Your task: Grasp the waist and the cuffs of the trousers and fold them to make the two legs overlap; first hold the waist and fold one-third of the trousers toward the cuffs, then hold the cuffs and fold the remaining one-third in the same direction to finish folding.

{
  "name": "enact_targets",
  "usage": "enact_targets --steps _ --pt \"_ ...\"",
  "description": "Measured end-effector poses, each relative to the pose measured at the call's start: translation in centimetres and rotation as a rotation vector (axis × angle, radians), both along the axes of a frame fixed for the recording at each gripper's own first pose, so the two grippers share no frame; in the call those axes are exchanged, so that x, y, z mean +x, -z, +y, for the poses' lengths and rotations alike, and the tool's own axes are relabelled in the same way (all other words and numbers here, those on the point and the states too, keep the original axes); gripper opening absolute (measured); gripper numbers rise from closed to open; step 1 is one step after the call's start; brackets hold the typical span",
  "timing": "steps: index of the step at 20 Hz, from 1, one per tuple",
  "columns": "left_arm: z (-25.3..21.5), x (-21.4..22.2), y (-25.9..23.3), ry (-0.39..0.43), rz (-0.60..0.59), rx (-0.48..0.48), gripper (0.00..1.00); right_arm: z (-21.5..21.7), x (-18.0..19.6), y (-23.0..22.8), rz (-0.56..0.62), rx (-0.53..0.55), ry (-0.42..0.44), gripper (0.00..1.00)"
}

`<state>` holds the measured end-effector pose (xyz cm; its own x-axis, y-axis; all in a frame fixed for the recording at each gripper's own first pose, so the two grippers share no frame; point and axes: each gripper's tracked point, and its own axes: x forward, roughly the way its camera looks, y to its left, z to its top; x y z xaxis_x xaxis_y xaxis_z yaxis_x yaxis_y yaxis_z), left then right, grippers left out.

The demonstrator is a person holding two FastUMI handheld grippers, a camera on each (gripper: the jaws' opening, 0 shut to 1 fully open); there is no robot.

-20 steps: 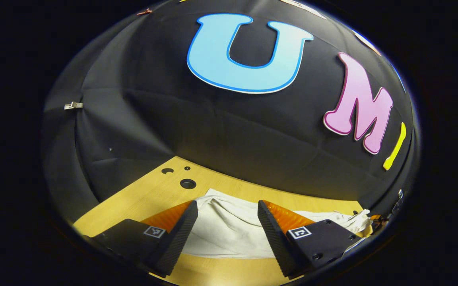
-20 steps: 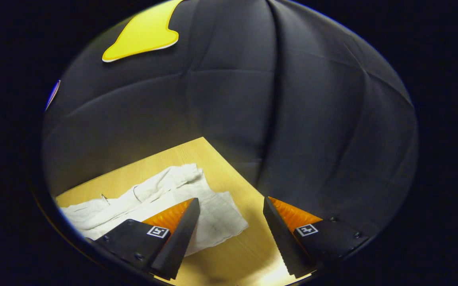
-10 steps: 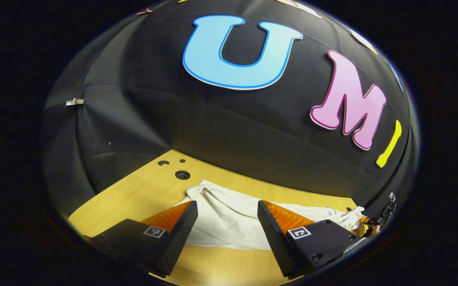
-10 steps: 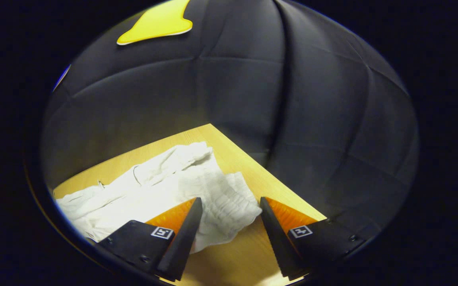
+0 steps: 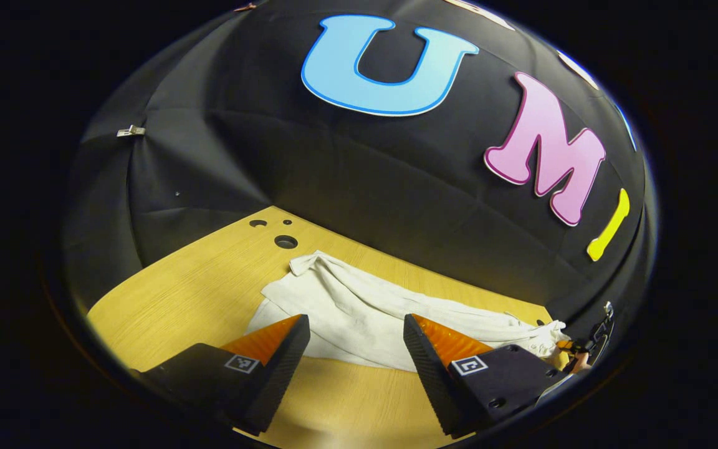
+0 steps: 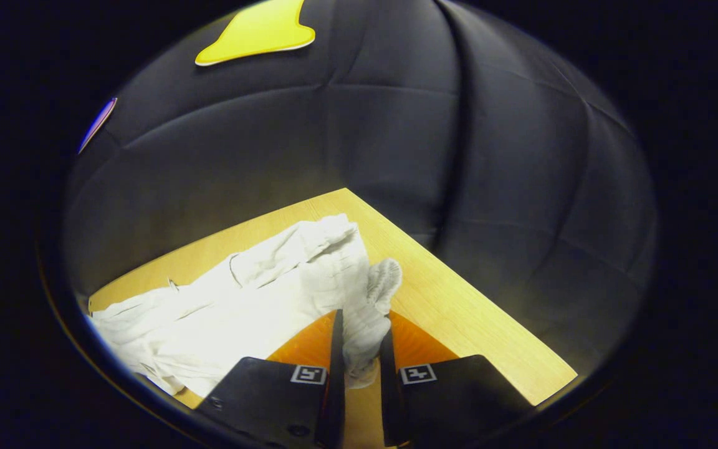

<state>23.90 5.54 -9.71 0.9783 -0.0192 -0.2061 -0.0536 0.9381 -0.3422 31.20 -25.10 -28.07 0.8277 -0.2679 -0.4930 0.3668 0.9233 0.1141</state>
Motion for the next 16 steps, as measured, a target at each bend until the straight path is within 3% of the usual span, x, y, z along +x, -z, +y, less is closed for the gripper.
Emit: enact_targets --steps 1,2,6,9,14,16 --pt "0.1 0.0 0.0 0.001 -0.005 0.009 0.96 0.1 0.2 0.0 -0.007 -0.007 -0.008 0.18" --pt "0.1 -0.2 -0.3 0.003 -0.011 0.018 0.96 0.4 -0.2 -0.3 -0.007 -0.013 -0.019 0.17" --pt "0.1 -0.3 -0.9 0.028 -0.025 0.068 0.92 0.9 -0.8 -2.4 -0.036 -0.052 -0.036 0.17" --pt "0.4 -0.3 -1.0 0.04 -0.023 0.116 0.96 1.4 -1.4 -5.2 -0.068 -0.117 -0.047 0.17" --pt "0.6 -0.9 -0.5 0.054 -0.013 0.153 0.95 4.4 -2.5 -11.9 -0.141 -0.259 -0.119 0.17" --pt "0.9 -1.2 0.0 0.052 -0.009 0.138 0.96 6.4 -3.0 -12.3 -0.168 -0.302 -0.169 0.17"
